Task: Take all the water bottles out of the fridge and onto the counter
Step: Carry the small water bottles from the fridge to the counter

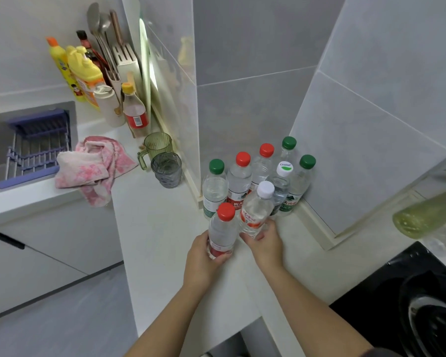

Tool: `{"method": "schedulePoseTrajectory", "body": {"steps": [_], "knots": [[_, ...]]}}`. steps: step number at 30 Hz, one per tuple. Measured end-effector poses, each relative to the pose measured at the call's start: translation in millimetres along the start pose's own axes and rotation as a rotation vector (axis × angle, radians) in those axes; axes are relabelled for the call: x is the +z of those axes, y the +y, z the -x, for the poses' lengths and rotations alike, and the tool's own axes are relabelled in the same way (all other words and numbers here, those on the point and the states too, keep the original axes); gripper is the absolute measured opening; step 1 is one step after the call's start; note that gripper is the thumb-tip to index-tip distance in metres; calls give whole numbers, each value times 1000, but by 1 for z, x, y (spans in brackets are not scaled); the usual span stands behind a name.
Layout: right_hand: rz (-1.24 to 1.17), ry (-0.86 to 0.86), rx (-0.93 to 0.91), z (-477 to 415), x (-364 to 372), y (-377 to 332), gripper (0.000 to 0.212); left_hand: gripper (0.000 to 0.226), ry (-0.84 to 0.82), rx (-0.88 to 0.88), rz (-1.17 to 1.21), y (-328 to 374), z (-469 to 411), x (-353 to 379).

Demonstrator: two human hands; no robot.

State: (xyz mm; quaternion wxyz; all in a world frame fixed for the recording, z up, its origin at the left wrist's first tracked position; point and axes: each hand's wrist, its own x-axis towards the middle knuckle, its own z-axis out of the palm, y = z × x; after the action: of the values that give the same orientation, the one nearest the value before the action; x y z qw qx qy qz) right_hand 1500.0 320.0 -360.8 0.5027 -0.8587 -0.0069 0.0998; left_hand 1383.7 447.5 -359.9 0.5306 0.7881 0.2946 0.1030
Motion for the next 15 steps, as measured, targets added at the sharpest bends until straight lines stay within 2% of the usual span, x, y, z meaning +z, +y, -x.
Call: {"method": "schedulePoseTrajectory", "body": {"steps": [8,15], "knots": [[-40,55,-22,-15,14,1,47,43,53,-49,-15,15,-20,12],[-45,87,-70,-20,25,4,47,38,50,-49,-28,24,-37,21]]}}
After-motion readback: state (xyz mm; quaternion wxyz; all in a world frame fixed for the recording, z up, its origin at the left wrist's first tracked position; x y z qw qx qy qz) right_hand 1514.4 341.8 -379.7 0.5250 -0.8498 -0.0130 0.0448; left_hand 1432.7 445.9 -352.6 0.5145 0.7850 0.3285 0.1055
